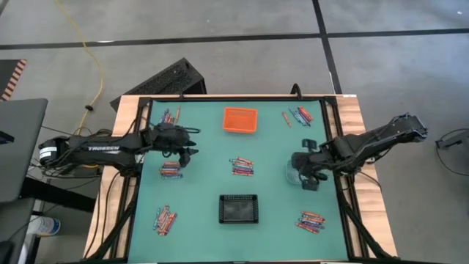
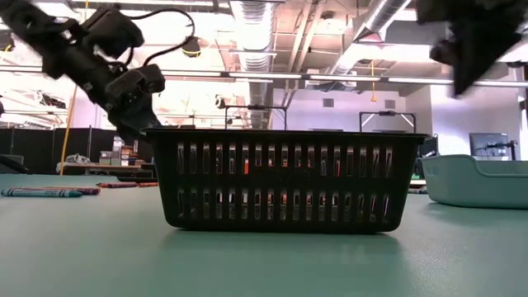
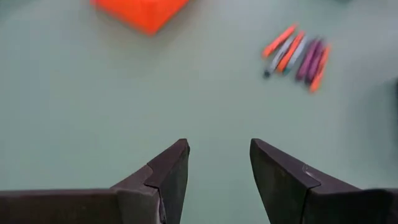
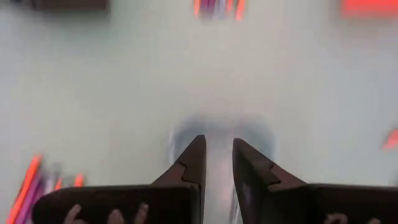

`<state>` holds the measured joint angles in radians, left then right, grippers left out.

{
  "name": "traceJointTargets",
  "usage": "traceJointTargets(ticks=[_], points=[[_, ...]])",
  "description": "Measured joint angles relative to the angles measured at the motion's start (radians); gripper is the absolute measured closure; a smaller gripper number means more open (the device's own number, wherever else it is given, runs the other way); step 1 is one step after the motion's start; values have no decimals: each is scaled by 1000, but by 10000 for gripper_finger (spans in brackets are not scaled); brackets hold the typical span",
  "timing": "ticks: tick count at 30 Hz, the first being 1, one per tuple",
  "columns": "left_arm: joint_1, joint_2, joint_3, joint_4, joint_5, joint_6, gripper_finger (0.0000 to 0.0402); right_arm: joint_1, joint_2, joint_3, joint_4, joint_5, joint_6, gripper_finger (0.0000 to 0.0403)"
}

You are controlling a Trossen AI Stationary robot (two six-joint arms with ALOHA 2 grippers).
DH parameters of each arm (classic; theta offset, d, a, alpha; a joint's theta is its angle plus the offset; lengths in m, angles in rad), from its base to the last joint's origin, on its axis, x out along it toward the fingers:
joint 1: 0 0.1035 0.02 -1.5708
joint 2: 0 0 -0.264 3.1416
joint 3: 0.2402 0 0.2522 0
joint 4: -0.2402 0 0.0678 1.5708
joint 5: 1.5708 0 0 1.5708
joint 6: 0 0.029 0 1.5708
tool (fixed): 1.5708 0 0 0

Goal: Sort crayons
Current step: Put the orange crayon into the orange bin

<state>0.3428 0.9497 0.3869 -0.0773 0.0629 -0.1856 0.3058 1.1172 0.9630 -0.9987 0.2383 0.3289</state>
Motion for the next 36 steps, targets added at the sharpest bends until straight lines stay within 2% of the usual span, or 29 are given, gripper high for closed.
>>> traceJointTargets(ticks=[3, 6, 8, 11, 15, 18, 23, 28, 36], points=[[0, 0, 82, -215, -61, -20, 239, -2, 5, 0, 169, 92, -115, 330], [0, 0, 125, -364, -102, -79, 239, -16, 20, -1, 323, 116, -247, 330], [0, 0, 139, -451, -90, -97, 239, -29, 32, -1, 402, 118, -323, 330], [-13, 0, 139, -544, 11, -99, 239, -48, 52, -1, 473, 120, -395, 330], [-73, 0, 135, -535, 114, -115, 239, -75, 94, -2, 541, 120, -416, 330], [-139, 1, 135, -542, 138, -117, 239, -91, 140, -1, 589, 116, -421, 330], [-219, 2, 152, -565, 25, -114, 239, -107, 226, -3, 703, 114, -494, 330], [-232, 22, 207, -663, -86, -61, 239, -113, 291, -3, 809, 112, -601, 330], [-205, 223, 244, -703, -45, -32, 239, -119, 288, -2, 938, 101, -708, 330]])
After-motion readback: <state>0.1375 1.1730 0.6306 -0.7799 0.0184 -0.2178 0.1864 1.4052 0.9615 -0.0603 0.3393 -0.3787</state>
